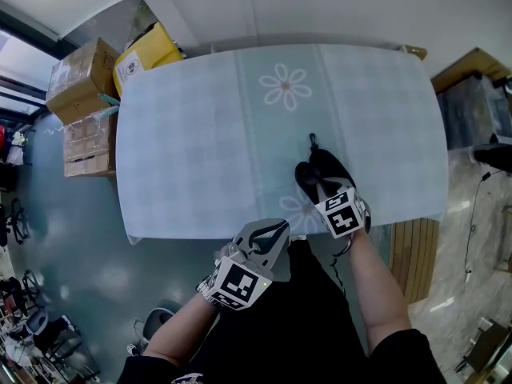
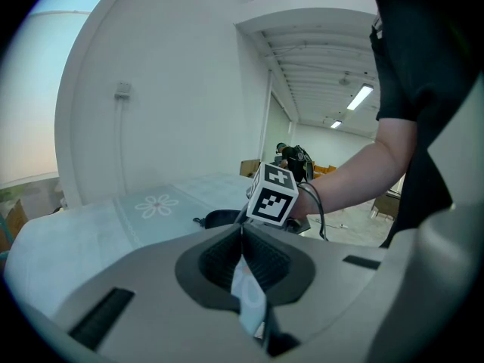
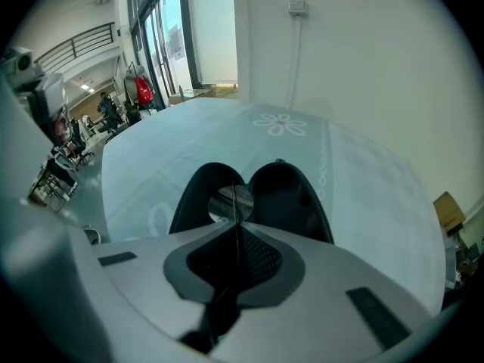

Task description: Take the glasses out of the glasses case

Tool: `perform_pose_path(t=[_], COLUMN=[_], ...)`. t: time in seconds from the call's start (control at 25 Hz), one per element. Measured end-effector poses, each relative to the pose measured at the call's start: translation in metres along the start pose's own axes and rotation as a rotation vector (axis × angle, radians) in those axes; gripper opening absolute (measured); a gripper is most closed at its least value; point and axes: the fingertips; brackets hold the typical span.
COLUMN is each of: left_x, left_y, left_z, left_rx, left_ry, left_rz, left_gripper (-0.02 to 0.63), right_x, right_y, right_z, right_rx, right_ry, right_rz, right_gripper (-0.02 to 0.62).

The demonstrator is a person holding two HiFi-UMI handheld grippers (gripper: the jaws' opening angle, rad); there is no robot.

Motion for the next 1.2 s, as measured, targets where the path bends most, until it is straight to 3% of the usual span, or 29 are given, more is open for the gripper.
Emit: perform_pose_path(t=[0.52, 1.2], left_x=[0.009, 0.01], left_y=[0.001, 0.013], left_z=[-0.019, -0.056], left_rx=[0.018, 0.016], left_ry=[0.046, 0.09], left_rz=[-0.029, 0.016], left_gripper=[0.031, 0.031], right_x=[0.007, 0.032], right_y=[0.008, -0.012], right_z=[-0.022, -0.107], right_rx=[-0.06, -0.15], right_ry=[0.06, 0.315], right_rz=[0.023, 0.095], right_gripper=[0.028, 0.026])
Point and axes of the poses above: the fingertips, and each gripper's own axes: z forward along the fingers, y to its right, x out of its top, and after that the axes turned 5 degrees about -y, right-handed
